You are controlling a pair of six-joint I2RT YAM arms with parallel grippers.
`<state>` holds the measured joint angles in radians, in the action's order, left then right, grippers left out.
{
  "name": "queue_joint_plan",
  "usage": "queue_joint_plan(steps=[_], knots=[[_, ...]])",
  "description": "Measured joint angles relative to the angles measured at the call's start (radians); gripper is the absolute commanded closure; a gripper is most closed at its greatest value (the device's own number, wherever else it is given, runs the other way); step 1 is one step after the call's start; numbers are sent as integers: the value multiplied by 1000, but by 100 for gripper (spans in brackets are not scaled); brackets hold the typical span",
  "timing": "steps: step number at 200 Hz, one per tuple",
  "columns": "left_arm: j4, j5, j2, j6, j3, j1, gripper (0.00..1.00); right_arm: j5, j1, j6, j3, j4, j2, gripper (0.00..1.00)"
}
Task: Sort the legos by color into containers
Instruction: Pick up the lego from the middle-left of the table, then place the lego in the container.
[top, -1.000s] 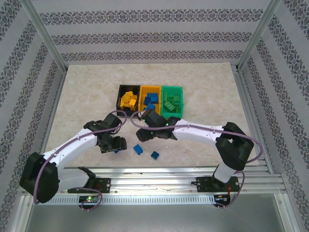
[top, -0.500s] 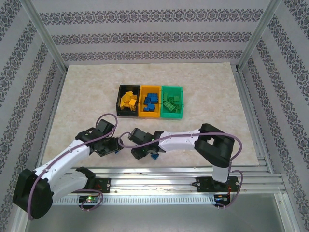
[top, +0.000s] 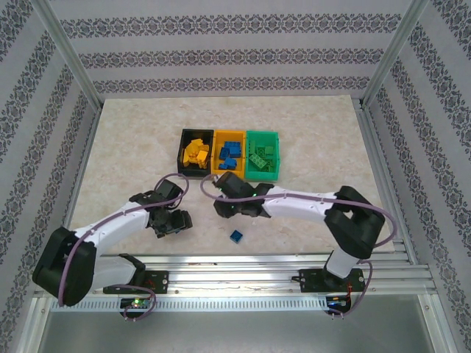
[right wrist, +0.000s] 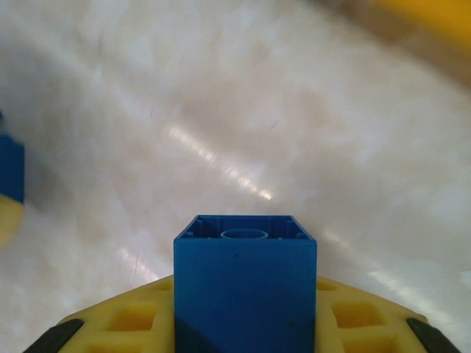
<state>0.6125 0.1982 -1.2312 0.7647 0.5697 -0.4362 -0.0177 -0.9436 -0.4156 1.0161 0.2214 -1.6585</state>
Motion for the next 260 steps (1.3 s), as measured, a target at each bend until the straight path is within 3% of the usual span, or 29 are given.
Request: queue_joint_plan(steps=[40,59,99,124,150,191,260], knots=[[17,-24,-64,-34,43,0,53,33,145,22,43,2,46,70],[7,-35,-77,-50,58,0,67,64,234,30,108,7,36,70],[7,-34,-75,-68,91,-3,71,142,367,30,320,-2,-116,65],[8,-35,-44,-69,131,-14,71,162,377,35,437,9,-237,45],[18,-35,-15,-75,197,-15,71,166,377,49,484,28,-304,40],[24,-34,-89,-108,380,-16,70,157,357,50,345,18,-209,40],[31,-16,-476,-220,813,-27,64,93,230,5,-143,-10,222,40]])
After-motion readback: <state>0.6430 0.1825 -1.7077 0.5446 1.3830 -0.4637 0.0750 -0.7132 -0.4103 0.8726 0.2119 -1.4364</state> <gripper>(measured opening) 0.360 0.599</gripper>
